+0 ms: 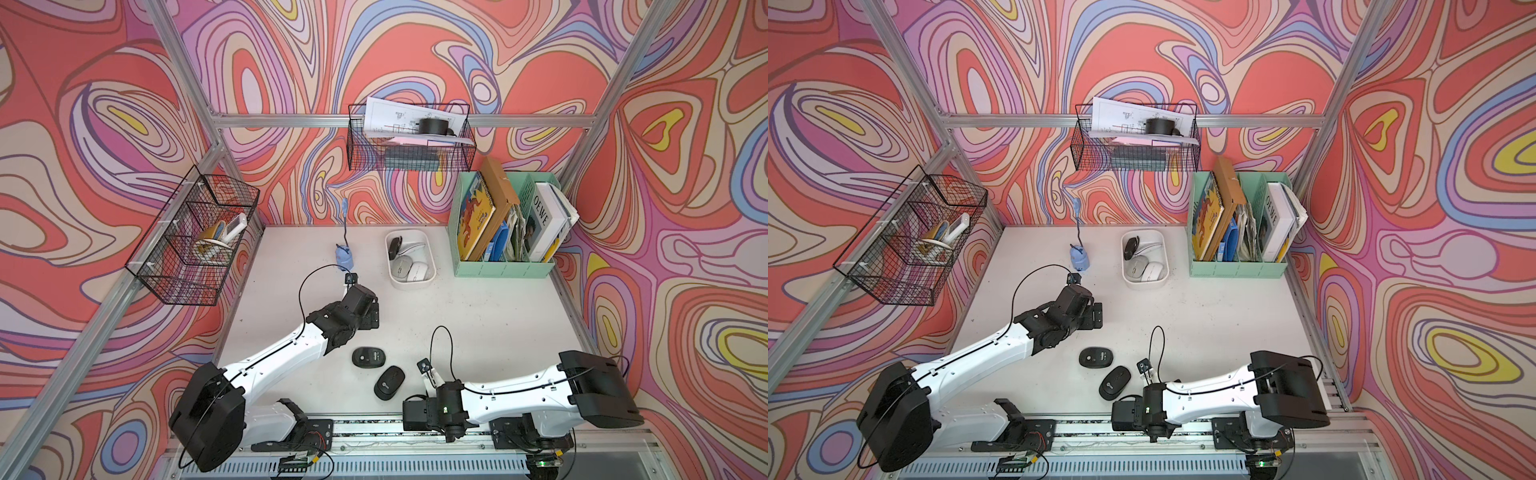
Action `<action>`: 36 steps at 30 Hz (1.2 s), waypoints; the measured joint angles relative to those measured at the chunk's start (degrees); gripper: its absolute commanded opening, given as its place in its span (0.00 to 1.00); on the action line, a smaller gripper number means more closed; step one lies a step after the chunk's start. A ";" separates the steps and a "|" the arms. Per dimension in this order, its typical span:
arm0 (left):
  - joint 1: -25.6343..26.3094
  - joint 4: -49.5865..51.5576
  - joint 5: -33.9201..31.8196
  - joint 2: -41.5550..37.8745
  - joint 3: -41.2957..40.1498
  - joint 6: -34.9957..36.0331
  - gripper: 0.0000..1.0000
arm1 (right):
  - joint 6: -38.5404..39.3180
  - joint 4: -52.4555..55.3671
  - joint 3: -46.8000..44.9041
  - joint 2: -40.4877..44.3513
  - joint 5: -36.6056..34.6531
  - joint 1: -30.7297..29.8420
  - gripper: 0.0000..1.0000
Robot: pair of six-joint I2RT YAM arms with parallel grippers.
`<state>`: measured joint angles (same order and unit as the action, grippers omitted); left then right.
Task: Put the mouse in the storage box
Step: Pick up the mouse from the center of the board.
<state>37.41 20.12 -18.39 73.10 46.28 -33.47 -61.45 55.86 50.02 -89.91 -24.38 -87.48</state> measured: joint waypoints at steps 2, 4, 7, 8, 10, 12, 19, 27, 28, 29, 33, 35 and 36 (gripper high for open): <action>0.00 -0.04 0.00 0.35 0.00 0.00 0.96 | -0.28 0.17 0.00 -1.16 -0.70 0.00 0.78; 0.00 -0.04 0.00 0.81 0.00 0.00 0.96 | -0.39 0.35 0.02 -2.62 -1.29 0.00 0.76; 0.00 -0.07 0.00 1.49 0.00 0.00 0.96 | -0.59 1.38 1.38 -4.94 -2.64 0.00 0.74; 0.00 -0.07 0.00 1.68 0.00 0.00 0.96 | -0.66 1.73 1.95 -5.66 -2.99 0.00 0.74; 0.00 -0.07 0.00 1.95 0.00 0.00 0.96 | -0.74 2.64 3.48 -7.34 -3.82 0.02 0.72; 0.00 -0.20 0.02 2.05 0.00 0.00 0.96 | -0.83 3.19 4.50 -8.57 -4.52 0.04 0.69; 0.00 -0.37 -0.07 2.08 0.00 0.02 0.96 | -1.16 2.75 5.38 -10.08 -5.11 1.90 0.57; 0.00 -0.35 -1.05 2.08 0.11 0.28 0.96 | -0.79 3.28 5.55 -11.28 -7.34 2.80 0.46; 0.00 -0.35 -1.14 2.08 0.15 0.31 0.96 | -0.79 3.43 5.55 -11.28 -7.54 2.89 0.45; 0.00 -0.37 -1.27 2.08 0.15 0.39 0.96 | -0.79 3.61 5.55 -11.28 -7.80 2.97 0.43; 0.00 -0.37 -1.31 2.14 0.15 0.46 0.96 | -1.40 4.15 5.55 -11.21 -8.52 3.28 0.37; 0.00 -0.35 -1.31 2.43 0.22 0.46 0.96 | -1.81 4.33 5.55 -10.71 -8.87 3.50 0.35; 0.00 -0.37 -1.31 2.69 0.28 0.48 0.96 | -2.08 4.33 5.55 -10.12 -8.87 3.76 0.33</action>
<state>37.41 19.75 -19.70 75.79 46.57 -32.99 -63.53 60.18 55.57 -100.03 -33.26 -83.72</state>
